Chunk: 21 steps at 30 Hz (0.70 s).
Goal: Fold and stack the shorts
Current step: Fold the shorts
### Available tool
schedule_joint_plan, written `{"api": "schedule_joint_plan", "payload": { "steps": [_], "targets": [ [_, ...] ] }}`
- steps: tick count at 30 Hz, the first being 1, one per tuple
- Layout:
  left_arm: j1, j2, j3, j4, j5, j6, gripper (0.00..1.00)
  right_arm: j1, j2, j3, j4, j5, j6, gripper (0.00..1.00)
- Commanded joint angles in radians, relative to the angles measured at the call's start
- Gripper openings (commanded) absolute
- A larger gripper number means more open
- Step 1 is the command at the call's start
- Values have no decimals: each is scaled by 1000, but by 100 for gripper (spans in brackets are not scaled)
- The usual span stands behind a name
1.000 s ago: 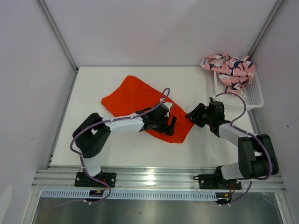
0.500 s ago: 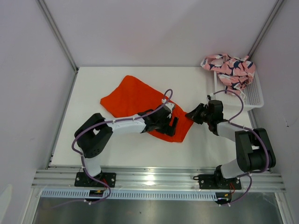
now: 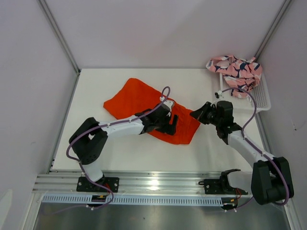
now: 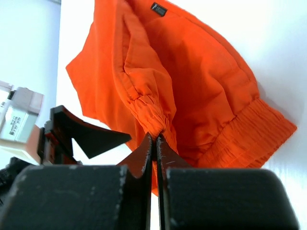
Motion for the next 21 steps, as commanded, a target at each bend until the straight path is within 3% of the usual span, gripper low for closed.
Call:
{"api": "schedule_joint_plan", "payload": {
  "steps": [1, 5, 13, 21],
  "targets": [
    [7, -61, -4, -1, -25, 22, 91, -2, -90, 13, -116, 89, -29, 0],
    [9, -47, 7, -6, -27, 25, 91, -25, -113, -58, -145, 167, -29, 0],
    [19, 6, 12, -7, -44, 13, 91, -41, 36, -159, -75, 342, 39, 0],
    [36, 20, -5, -3, -45, 19, 91, -70, 242, -41, -144, 419, 11, 1]
  ]
}}
